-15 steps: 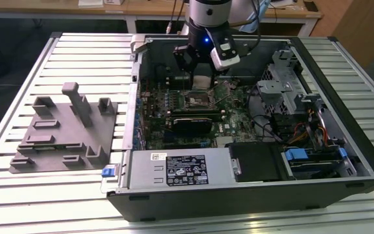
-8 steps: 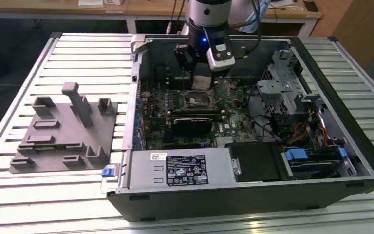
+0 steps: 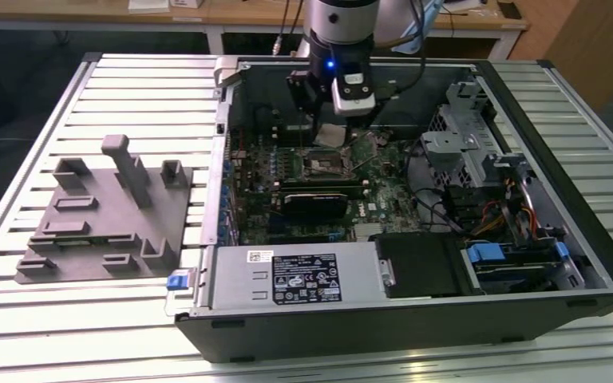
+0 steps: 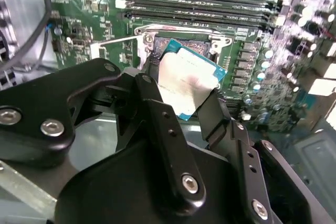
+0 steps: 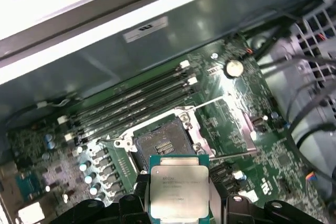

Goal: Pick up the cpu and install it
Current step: 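Place the cpu into insertion slot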

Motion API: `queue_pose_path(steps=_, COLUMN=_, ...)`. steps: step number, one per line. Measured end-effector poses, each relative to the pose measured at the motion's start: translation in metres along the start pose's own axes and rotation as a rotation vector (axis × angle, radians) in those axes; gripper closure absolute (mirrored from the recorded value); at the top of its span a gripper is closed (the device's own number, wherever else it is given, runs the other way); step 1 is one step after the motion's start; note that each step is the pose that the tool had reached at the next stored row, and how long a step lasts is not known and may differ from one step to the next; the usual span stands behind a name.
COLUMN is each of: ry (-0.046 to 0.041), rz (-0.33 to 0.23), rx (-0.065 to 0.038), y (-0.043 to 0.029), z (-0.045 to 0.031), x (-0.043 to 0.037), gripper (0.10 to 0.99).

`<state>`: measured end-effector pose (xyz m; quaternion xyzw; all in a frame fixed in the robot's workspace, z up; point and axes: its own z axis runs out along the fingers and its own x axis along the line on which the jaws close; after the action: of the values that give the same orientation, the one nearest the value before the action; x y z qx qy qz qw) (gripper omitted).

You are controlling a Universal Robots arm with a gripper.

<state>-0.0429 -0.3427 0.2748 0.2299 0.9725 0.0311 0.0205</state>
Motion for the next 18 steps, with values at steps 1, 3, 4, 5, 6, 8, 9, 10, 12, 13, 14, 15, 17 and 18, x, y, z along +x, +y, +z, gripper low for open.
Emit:
queue_pose_path(steps=1, ry=-0.0012, rz=0.018, rx=0.000, y=0.0000, z=0.0000, x=0.0000, gripper=0.549)
queue_pose_path(steps=3, ry=-0.0038, rz=0.055, rx=0.001, y=0.0000, z=0.0001, x=0.0000, gripper=0.549)
queue_pose_path(steps=4, ry=-0.0051, rz=0.073, rx=0.002, y=0.0000, z=0.0001, x=0.0000, gripper=0.549)
queue_pose_path(steps=5, ry=-0.0064, rz=0.091, rx=0.002, y=0.0000, z=0.0001, x=0.0000, gripper=0.549)
queue_pose_path(steps=6, ry=-0.0077, rz=0.109, rx=0.003, y=0.0000, z=0.0001, x=0.0000, gripper=0.549)
queue_pose_path(steps=8, ry=-0.0102, rz=0.145, rx=0.004, y=0.0000, z=0.0002, x=0.0000, gripper=0.549)
queue_pose_path(steps=9, ry=-0.0114, rz=0.163, rx=0.004, y=0.0000, z=0.0002, x=0.0000, gripper=0.549)
queue_pose_path(steps=10, ry=-0.0127, rz=0.181, rx=0.005, y=0.0000, z=0.0002, x=0.0000, gripper=0.549)
queue_pose_path(steps=12, ry=-0.0152, rz=0.217, rx=0.006, y=0.0000, z=0.0003, x=0.0000, gripper=0.549)
queue_pose_path(steps=13, ry=-0.0166, rz=0.237, rx=0.006, y=0.0000, z=0.0003, x=0.0000, gripper=0.549)
queue_pose_path(steps=14, ry=-0.0178, rz=0.254, rx=0.007, y=0.0000, z=0.0003, x=0.0000, gripper=0.549)
queue_pose_path(steps=15, ry=-0.0191, rz=0.272, rx=0.007, y=0.0000, z=0.0003, x=0.0000, gripper=0.549)
queue_pose_path(steps=17, ry=-0.0216, rz=0.308, rx=0.008, y=0.0000, z=0.0004, x=0.0000, gripper=0.549)
queue_pose_path(steps=18, ry=-0.0228, rz=0.326, rx=0.008, y=0.0000, z=0.0004, x=0.0000, gripper=0.549)
